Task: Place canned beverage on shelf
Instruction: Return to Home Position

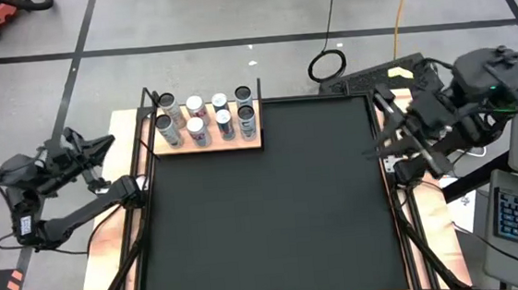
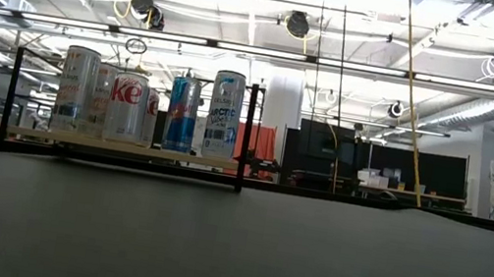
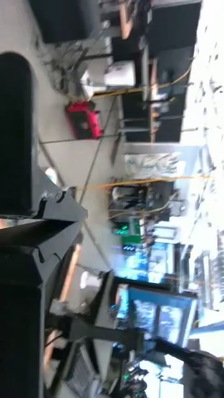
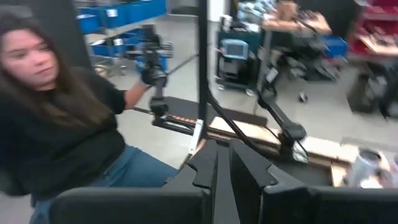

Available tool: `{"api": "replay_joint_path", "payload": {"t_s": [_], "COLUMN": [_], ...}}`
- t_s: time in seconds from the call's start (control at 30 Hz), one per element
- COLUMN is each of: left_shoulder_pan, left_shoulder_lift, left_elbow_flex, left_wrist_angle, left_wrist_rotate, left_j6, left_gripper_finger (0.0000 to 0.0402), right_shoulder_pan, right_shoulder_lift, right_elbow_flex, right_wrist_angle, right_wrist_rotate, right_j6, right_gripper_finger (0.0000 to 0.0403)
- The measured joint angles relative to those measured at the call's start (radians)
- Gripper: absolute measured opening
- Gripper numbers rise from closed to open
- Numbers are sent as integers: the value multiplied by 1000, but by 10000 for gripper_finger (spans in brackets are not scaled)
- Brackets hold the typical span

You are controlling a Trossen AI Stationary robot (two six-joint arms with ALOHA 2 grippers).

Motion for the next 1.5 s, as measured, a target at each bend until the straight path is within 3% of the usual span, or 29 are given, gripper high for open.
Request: {"api": "replay_joint_path", "payload": {"t_s": [0.17,0.33,0.5,0.7,0.87,1.1,1.27,1.5], "left_shoulder_pan": [21,26,26,23,20,20,20,20], "left_shoulder_lift": [0,-1,-2,-3,-3,-3,-3,-3], "left_elbow_flex": [-96,-262,-446,-603,-679,-768,-846,-943], "left_wrist_angle": [116,321,532,719,759,799,892,953], "left_wrist_rotate": [53,114,153,158,220,222,222,223], "left_j6": [2,-29,-64,-74,-46,-45,-25,-1], "left_gripper_finger": [11,11,11,11,11,11,11,11], "right_shoulder_pan": [86,132,167,187,187,186,186,186], "right_shoulder_lift": [-10,-56,-161,-350,-538,-797,-929,-1021], "right_elbow_flex": [-14,-144,-415,-856,-1219,-1635,-1832,-1958], "right_wrist_angle": [-4,11,178,471,733,1050,1163,1197], "right_wrist_rotate": [-1,4,2,2,-1,-1,-1,-1], "right_j6": [-48,-51,-42,-43,-40,-2,56,69], "right_gripper_finger": [25,25,25,25,25,25,25,25]}}
